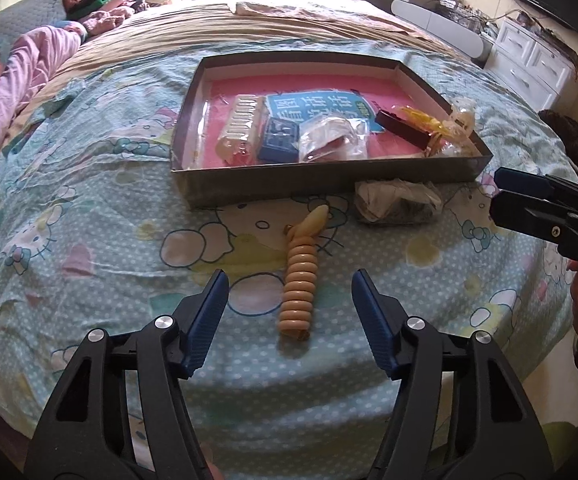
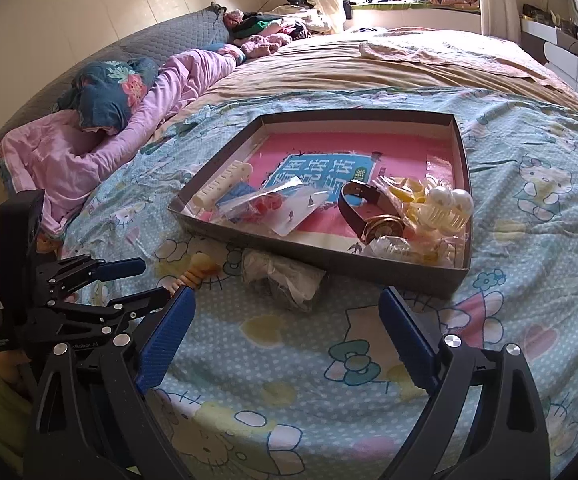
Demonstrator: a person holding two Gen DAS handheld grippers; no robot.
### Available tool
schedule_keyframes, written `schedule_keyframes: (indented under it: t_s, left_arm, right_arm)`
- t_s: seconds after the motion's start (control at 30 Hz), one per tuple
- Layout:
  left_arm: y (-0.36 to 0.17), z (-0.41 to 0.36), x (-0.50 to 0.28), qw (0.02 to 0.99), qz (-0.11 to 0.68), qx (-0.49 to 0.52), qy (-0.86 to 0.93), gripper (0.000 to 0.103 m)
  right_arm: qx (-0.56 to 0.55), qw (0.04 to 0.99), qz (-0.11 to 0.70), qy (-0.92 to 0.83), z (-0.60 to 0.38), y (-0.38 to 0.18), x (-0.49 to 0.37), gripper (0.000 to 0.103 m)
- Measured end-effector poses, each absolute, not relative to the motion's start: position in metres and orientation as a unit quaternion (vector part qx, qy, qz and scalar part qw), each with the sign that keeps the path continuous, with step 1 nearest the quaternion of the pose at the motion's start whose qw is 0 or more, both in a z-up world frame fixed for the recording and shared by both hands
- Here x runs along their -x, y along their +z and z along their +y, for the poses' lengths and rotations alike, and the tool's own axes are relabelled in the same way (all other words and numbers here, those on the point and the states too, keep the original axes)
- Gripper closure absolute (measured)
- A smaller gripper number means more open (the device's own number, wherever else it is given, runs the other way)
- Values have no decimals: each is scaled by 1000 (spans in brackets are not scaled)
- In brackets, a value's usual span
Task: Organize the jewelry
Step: 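Grasp the orange spiral hair tie with the left gripper while the right grasps the white bagged item, then carry the spiral hair tie into the tray with the left gripper while the right places the bagged item there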
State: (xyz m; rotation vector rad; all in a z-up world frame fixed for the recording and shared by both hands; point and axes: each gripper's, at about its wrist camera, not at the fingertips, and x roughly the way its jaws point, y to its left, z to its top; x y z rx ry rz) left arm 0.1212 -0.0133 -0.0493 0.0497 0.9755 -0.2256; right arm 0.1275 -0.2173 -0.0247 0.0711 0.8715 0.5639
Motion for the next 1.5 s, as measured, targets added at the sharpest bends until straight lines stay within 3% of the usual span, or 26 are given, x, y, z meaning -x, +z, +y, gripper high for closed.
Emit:
schedule_keyframes:
  t_s: [0.1,0.17,0.2,0.27,0.5,0.7,0.93,1.5]
  left_arm:
    - [-61,-19,-128,867,484,-26,-117,51]
    - [-68,-20,-132,862,493,-29,-112,75]
    - [-68,-20,-133,863,493,-32,-108,77]
    - [-66,-21,-130,865,488,-34,-110,92]
    - [-46,-2,-123,884,457,-9,-92,92]
    - [-29,15,-121,898,433,7,-73,92]
    - [-18,28,-119,906,418,25,-64,92]
    - [4,18,-138,913,398,39,-79,92]
  right_arm:
    - [-37,861,429,272,-214,-32,-132,11]
    - [-38,857,437,271,-212,-37,-135,11]
    - [-40,855,441,271,-211,-39,-137,11]
    - [-43,851,448,273,-208,-44,-141,11]
    - [-32,849,459,259,-189,-59,-155,12]
    - [-14,861,455,228,-167,-73,-161,32]
    - [-8,863,429,268,-166,-69,-154,44]
    - [-33,901,342,263,-219,5,-148,48]
